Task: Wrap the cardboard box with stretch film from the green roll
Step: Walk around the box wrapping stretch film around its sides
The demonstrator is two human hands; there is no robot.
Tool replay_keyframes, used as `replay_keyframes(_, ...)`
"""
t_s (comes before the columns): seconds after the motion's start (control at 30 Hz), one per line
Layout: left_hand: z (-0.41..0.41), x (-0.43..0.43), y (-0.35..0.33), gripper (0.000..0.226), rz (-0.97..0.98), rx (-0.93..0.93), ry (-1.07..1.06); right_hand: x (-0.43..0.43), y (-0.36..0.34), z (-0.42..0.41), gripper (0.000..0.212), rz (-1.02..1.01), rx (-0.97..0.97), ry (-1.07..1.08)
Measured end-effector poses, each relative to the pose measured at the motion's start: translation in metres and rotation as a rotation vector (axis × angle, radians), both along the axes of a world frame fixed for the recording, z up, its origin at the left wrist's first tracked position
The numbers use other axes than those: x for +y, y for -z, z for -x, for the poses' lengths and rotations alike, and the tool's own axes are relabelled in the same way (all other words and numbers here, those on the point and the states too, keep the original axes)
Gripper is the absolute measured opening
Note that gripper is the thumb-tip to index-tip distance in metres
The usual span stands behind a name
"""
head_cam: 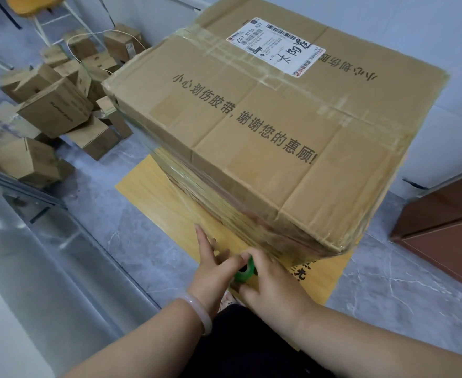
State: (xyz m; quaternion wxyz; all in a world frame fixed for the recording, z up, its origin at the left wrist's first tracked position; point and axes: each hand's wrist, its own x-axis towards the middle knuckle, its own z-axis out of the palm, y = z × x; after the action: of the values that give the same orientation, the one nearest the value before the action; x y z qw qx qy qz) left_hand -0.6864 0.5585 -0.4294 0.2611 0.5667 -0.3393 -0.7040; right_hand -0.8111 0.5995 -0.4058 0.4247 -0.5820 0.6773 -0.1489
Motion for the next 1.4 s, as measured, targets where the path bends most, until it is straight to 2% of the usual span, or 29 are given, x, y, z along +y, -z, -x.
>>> replay_keyframes(0.13,-0.001,0.018,0.009,0.149,-0.104,0.049,0.002,0.005,0.001,0.001,0.042,0.021,0.070,0.035)
replay_keyframes(0.2,-0.001,0.025,0.013,0.149,-0.160,0.064,-0.027,0.006,-0.001,0.001,0.043,0.041,0.089,-0.003)
replay_keyframes(0.3,0.004,0.032,0.012,0.144,-0.148,0.051,-0.072,0.006,0.000,0.008,0.061,0.055,0.076,-0.097)
replay_keyframes(0.47,0.022,0.056,0.003,0.128,-0.043,-0.013,-0.189,0.010,0.008,0.022,0.060,0.085,0.003,-0.254)
replay_keyframes(0.57,0.033,0.071,-0.001,0.111,-0.051,0.013,-0.285,0.020,0.009,0.033,0.058,0.060,-0.077,-0.261)
replay_keyframes(0.67,0.046,0.082,-0.006,0.092,-0.080,0.027,-0.337,0.030,0.008,0.047,0.050,0.086,-0.071,-0.249)
replay_keyframes(0.8,0.068,0.090,-0.009,0.065,-0.087,0.030,-0.370,0.044,0.009,0.066,0.067,0.124,-0.064,-0.284)
replay_keyframes(0.9,0.084,0.092,-0.008,0.076,-0.095,0.023,-0.403,0.051,0.010,0.079,0.061,0.136,-0.064,-0.221)
replay_keyframes(1.0,0.098,0.095,-0.004,0.114,-0.105,0.060,-0.422,0.054,0.012,0.091,0.049,0.126,-0.071,-0.130)
replay_keyframes(1.07,0.106,0.097,0.000,0.130,-0.119,0.087,-0.427,0.054,0.011,0.098,0.045,0.077,-0.098,-0.078)
replay_keyframes(1.17,0.115,0.097,0.006,0.133,-0.143,0.123,-0.416,0.055,0.010,0.108,0.042,0.039,-0.115,-0.047)
replay_keyframes(1.4,0.126,0.100,0.020,0.132,-0.178,0.110,-0.367,0.053,0.012,0.123,0.045,0.060,-0.054,-0.148)
